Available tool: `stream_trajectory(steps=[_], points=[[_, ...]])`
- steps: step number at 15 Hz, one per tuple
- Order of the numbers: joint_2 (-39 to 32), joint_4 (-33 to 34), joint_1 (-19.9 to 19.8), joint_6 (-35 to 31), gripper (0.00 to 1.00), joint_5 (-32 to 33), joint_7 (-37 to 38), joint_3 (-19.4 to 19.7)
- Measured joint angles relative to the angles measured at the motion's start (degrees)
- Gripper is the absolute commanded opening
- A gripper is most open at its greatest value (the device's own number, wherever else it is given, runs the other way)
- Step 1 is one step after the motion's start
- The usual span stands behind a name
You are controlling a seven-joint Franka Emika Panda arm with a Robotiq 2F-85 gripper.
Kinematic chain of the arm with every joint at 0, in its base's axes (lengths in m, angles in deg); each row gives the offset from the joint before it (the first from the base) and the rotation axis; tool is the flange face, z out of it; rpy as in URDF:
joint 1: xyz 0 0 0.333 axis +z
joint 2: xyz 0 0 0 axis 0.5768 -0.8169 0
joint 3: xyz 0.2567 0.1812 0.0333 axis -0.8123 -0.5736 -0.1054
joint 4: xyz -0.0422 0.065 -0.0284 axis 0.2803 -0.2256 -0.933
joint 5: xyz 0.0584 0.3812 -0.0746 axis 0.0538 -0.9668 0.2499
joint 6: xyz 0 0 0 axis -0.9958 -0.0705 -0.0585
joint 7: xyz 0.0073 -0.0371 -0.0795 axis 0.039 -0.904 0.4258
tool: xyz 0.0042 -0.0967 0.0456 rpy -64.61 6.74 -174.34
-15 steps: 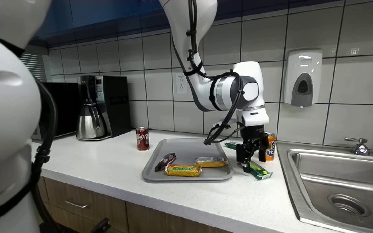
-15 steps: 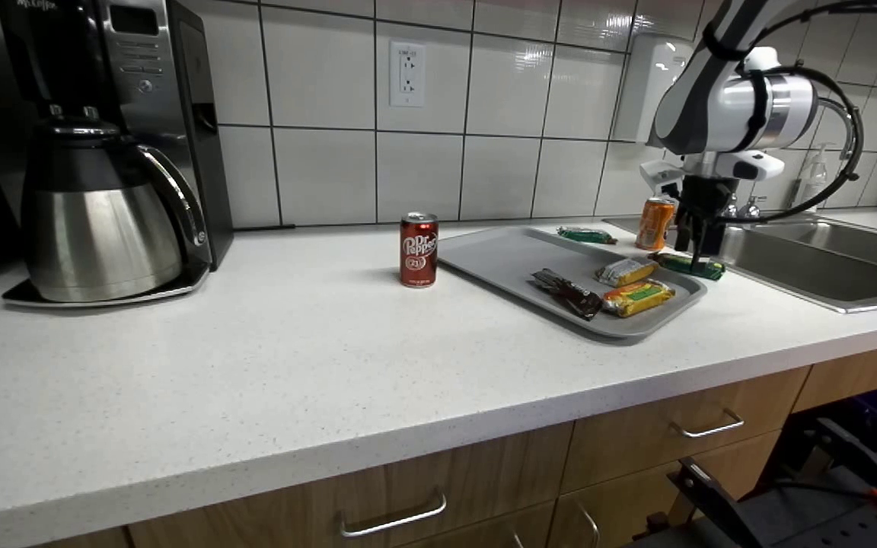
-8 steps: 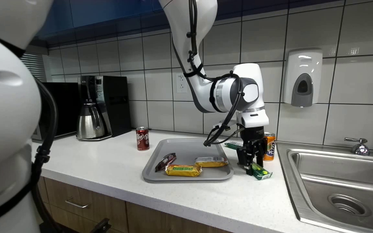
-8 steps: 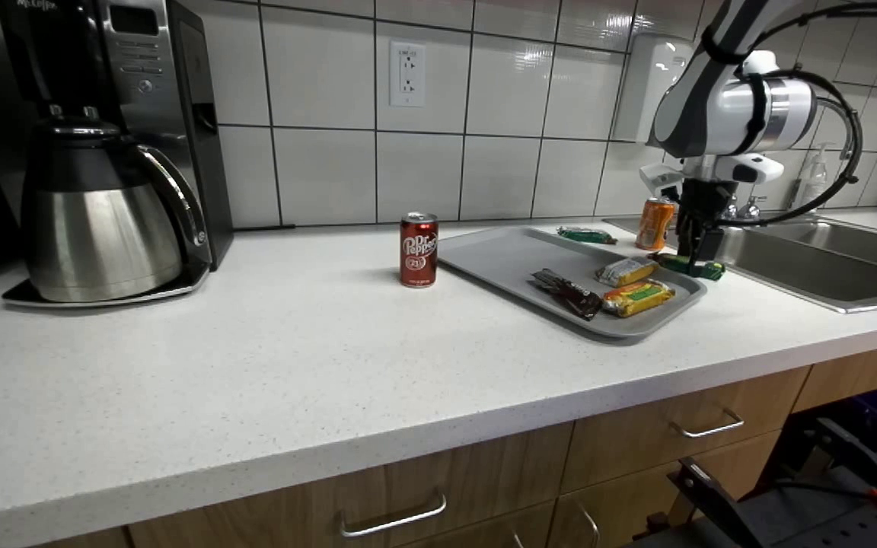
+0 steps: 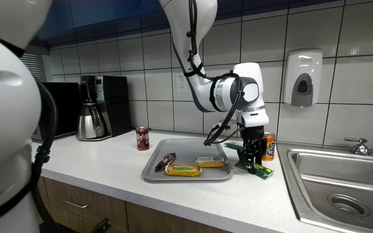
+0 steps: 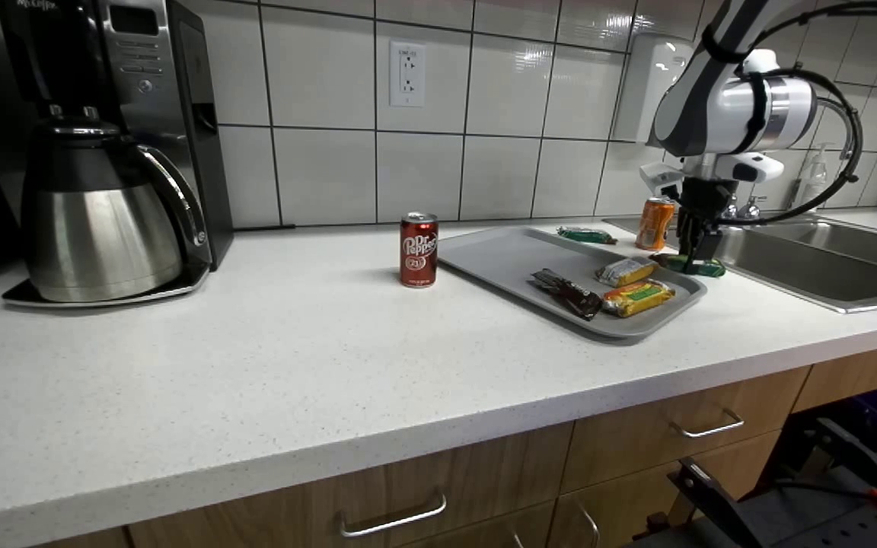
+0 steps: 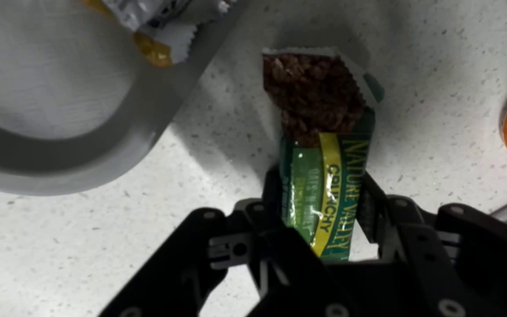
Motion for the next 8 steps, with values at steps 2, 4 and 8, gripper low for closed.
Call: stream_trajectory(steps=[2,4,8], points=[[0.4,0.0,0.0,0.0,0.18,0.0,-0.1,0.0],[1.2,0.0,0.1,0.1,0.18,0.0,-0.3,0.0],[3.0,0.0,0.5,0.3,0.18,0.1,-0.9,0.0]])
